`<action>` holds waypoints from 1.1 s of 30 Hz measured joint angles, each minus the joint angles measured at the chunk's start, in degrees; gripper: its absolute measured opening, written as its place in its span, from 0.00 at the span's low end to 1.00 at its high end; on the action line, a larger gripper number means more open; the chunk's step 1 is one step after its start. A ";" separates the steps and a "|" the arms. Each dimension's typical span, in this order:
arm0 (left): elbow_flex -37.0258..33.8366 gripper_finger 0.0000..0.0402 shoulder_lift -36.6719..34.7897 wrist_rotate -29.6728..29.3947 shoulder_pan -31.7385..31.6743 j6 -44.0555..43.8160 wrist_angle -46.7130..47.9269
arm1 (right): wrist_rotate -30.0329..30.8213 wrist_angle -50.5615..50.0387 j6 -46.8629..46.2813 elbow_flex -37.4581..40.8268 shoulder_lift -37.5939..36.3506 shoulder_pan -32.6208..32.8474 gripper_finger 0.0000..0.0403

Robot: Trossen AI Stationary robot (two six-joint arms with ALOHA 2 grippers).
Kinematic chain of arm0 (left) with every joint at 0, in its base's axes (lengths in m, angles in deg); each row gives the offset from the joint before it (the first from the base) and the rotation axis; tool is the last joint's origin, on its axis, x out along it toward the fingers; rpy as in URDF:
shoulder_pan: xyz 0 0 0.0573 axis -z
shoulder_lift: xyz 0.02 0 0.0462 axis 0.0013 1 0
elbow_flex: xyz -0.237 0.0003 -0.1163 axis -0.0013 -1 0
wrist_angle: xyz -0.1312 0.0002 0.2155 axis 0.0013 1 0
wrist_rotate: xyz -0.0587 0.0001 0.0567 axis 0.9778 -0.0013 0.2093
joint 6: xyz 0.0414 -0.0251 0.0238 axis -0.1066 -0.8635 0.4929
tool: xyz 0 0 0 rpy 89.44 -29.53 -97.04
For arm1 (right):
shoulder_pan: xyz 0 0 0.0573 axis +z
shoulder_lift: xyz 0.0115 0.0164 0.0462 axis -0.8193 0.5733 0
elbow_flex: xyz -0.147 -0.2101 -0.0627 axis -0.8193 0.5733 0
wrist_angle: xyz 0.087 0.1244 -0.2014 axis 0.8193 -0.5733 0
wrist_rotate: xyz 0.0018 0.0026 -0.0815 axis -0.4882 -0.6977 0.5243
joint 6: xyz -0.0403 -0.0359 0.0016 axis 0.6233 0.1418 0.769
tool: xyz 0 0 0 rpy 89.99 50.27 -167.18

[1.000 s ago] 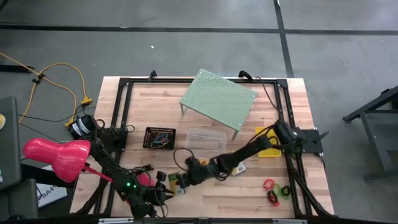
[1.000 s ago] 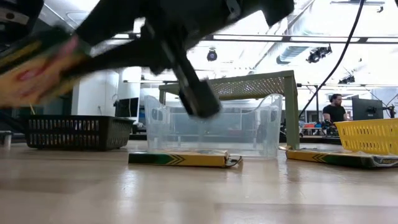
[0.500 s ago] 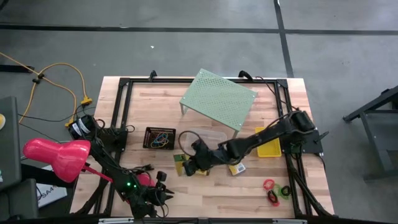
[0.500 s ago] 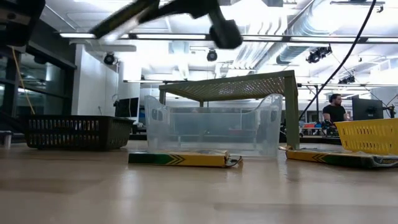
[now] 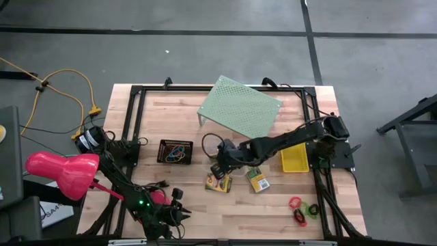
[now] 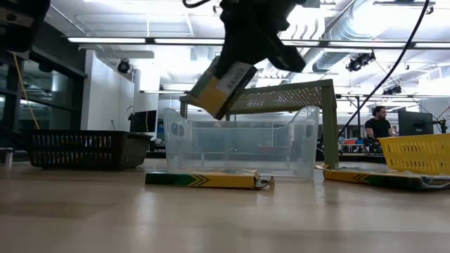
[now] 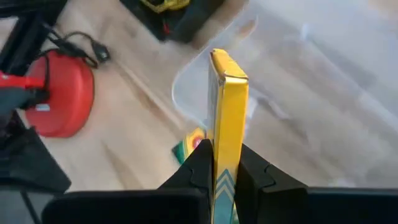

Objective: Pick & Place Office Desk Supplies
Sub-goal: Put the left yellow crayon box into the transparent bin

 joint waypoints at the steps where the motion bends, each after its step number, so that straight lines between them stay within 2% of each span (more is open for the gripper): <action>1: 0.00 0.16 0.00 0.00 0.00 0.02 0.05 | 0.26 -0.61 1.04 -0.12 -0.16 -0.46 0.06; 13: 0.00 0.16 0.00 0.06 -0.01 0.02 0.09 | -0.04 -1.23 6.43 -0.12 -0.14 -2.68 0.06; 18: 0.00 0.16 0.00 0.44 -0.02 0.02 0.09 | 0.19 -5.11 10.84 -0.12 -0.14 -2.47 0.06; 25: 0.00 0.16 0.00 0.54 -0.02 0.01 0.09 | 5.69 -13.79 17.82 -0.12 -0.14 -1.36 0.06; 29: 0.00 0.16 0.00 0.52 0.00 0.00 0.09 | 8.47 -14.66 22.20 -0.12 -0.14 -0.25 0.06; 33: 0.00 0.16 0.00 0.52 0.00 0.02 0.09 | 8.45 -14.60 26.14 -0.12 -0.08 1.16 0.06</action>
